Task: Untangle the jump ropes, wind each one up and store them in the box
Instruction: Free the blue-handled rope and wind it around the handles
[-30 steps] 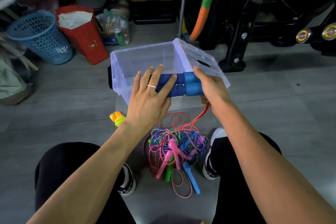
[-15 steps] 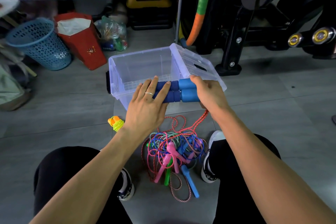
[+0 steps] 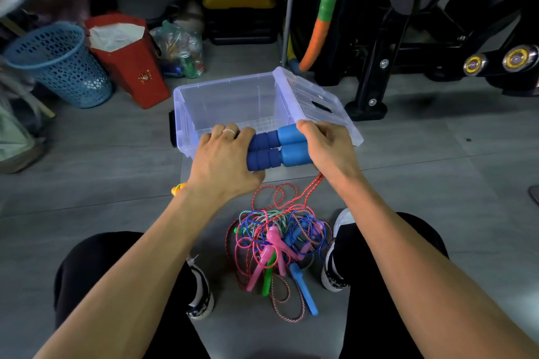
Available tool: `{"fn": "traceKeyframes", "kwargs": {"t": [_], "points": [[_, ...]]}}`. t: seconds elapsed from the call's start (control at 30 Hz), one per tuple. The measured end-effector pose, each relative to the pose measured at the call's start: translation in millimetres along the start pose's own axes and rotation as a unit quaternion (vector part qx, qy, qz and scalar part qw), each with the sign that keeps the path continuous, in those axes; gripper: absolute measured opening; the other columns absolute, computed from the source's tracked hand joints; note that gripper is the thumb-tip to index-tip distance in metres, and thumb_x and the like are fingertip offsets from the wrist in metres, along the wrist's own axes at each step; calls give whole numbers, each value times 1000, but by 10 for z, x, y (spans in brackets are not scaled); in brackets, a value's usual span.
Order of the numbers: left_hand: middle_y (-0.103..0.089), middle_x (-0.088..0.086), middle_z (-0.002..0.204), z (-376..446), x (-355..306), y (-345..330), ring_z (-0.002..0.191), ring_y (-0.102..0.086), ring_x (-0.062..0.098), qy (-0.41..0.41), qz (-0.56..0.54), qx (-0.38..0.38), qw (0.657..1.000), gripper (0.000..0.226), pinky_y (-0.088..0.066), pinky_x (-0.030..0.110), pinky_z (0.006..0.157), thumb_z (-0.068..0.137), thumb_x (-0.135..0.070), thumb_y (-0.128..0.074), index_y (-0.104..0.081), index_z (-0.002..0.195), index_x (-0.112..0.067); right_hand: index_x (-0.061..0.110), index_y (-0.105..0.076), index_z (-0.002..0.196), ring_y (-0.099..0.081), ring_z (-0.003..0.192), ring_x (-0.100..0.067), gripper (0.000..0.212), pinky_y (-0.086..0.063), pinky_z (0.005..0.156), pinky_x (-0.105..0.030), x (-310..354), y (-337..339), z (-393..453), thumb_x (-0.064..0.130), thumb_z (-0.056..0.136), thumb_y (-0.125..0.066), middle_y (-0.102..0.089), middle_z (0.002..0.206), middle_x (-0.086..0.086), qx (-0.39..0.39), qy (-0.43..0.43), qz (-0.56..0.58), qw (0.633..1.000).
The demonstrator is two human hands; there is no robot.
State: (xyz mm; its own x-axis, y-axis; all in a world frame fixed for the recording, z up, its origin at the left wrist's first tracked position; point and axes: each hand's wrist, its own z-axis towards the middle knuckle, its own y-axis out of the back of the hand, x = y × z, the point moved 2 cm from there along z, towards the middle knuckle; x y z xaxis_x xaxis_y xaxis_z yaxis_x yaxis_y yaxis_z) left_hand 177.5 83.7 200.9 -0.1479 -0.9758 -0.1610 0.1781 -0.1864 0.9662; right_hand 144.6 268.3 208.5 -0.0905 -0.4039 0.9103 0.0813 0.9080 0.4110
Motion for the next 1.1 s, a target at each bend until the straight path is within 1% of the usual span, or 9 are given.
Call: {"fn": "traceKeyframes", "kwargs": {"t": [0.13, 0.23, 0.37, 0.5, 0.6, 0.73, 0.93, 1.03, 1.1], "points": [[-60, 1, 87, 63, 63, 31, 74, -53, 28, 29, -38, 83, 995, 27, -38, 30, 61, 72, -26, -60, -43, 91, -18, 16, -34, 60, -32, 53, -12, 46, -27, 47, -24, 2, -18, -26, 44, 90, -53, -33, 57, 2, 7, 14, -18, 1000], [-58, 1, 80, 63, 111, -2, 70, -52, 26, 91, -71, 138, 984, 21, -39, 29, 60, 71, -24, -60, -42, 81, -20, 14, -58, 67, -43, 43, -9, 53, -34, 49, -22, -66, 7, 0, 54, 96, -39, -56, 52, -1, 62, -54, -1, 997], [-56, 3, 67, 142, 380, -59, 52, -51, 23, 269, -270, 189, 905, 13, -39, 22, 49, 71, -20, -66, -55, 78, -18, 11, -65, 68, -46, 46, -7, 51, -36, 57, -26, -91, 107, 21, 50, 94, -46, -50, 43, 9, 77, -8, -62, 995], [-58, 4, 66, 48, 515, -36, 50, -51, 20, 187, -143, 367, 900, 18, -37, 20, 48, 67, -19, -68, -56, 80, -17, 7, -58, 66, -36, 46, -4, 35, -31, 50, -21, -21, 179, 31, 26, 94, -55, -43, 44, 11, 79, 104, -47, 990], [-53, 7, 56, -73, 443, -21, 49, -47, 20, 137, -282, 478, 821, 35, -42, 27, 54, 51, -17, -65, -60, 85, -10, 19, -55, 65, -33, 47, -5, 35, -27, 50, -24, -62, 184, 212, 32, 97, -47, -42, 46, 16, 78, 82, 53, 992], [-51, 10, 61, -110, 417, 53, 52, -47, 21, 114, -534, 462, 698, 44, -48, 30, 55, 50, -10, -65, -55, 93, -3, 21, -58, 67, -36, 43, -2, 35, -29, 53, -25, -223, 64, 350, 33, 98, -47, -41, 45, 15, 121, 21, 3, 992], [-48, 8, 66, -105, 304, 55, 53, -49, 20, 111, -688, 461, 549, 46, -49, 31, 54, 55, -14, -71, -51, 96, -4, 18, -59, 72, -46, 56, -7, 36, -38, 60, -26, -239, -195, 126, 34, 100, -44, -48, 58, 7, 172, 49, -81, 981], [-48, 8, 68, -82, 206, 28, 52, -48, 20, 134, -717, 422, 539, 35, -47, 30, 54, 63, -11, -63, -52, 96, -5, 11, -62, 78, -48, 61, -9, 34, -36, 62, -26, -217, -260, 24, 28, 101, -43, -50, 60, 6, 183, 103, -123, 970], [-48, 7, 65, -62, 148, -2, 49, -47, 20, 179, -711, 377, 566, 27, -45, 29, 51, 67, -9, -58, -52, 94, -6, 9, -63, 84, -54, 73, -17, 32, -37, 68, -28, -219, -316, -49, 25, 103, -43, -58, 71, 3, 195, 149, -161, 956]]}}
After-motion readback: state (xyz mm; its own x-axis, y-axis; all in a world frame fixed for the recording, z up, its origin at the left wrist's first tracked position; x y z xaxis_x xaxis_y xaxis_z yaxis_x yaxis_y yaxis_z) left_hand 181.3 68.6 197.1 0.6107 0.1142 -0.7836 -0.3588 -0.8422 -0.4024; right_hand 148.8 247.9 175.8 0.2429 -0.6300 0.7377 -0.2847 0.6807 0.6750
